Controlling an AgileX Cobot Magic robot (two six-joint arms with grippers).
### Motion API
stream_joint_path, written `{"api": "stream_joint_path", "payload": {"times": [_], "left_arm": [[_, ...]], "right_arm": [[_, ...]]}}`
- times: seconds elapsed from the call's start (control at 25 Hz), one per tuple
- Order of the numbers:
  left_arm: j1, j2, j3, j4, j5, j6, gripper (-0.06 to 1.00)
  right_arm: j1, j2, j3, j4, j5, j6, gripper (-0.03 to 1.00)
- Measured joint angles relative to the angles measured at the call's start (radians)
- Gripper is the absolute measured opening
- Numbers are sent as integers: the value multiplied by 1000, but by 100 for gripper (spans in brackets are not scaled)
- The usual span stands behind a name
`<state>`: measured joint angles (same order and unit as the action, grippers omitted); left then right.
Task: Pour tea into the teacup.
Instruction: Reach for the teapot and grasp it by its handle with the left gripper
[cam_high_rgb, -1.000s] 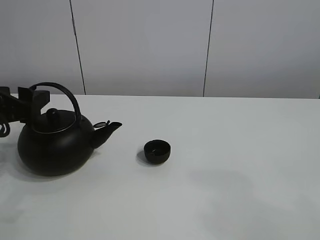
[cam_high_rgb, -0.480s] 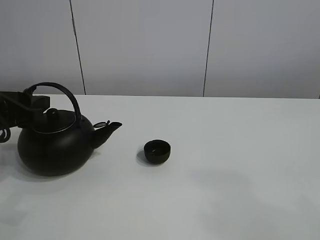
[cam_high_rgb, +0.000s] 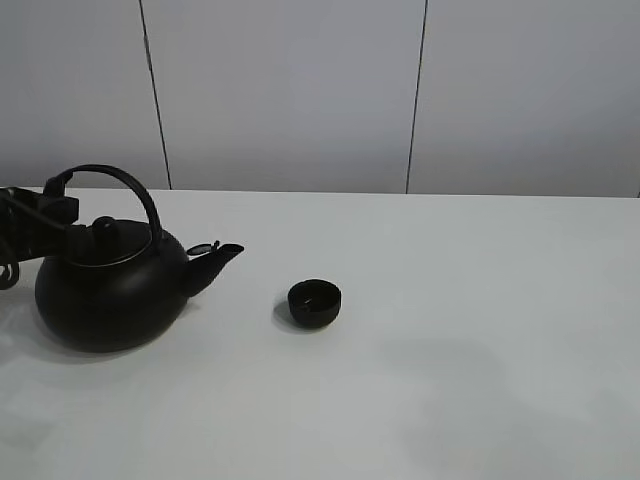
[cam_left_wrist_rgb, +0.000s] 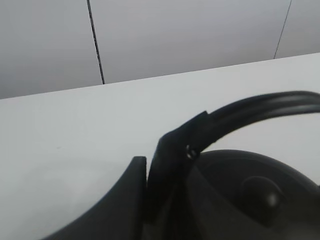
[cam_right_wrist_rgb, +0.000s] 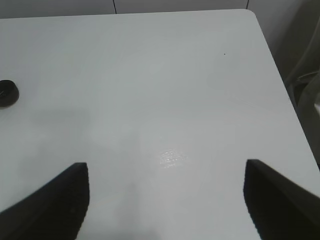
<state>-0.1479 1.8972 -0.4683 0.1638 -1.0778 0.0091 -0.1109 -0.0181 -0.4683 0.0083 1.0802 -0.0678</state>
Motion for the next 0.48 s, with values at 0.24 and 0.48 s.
{"api": "stream_joint_path", "payload": {"times": [0.24, 0.48], "left_arm": [[0, 0, -1, 3, -2, 22, 13], [0, -7, -2, 14, 7, 23, 13]], "right_arm": [[0, 0, 0, 0, 1, 0, 58], [0, 0, 0, 0, 2, 0, 58]]}}
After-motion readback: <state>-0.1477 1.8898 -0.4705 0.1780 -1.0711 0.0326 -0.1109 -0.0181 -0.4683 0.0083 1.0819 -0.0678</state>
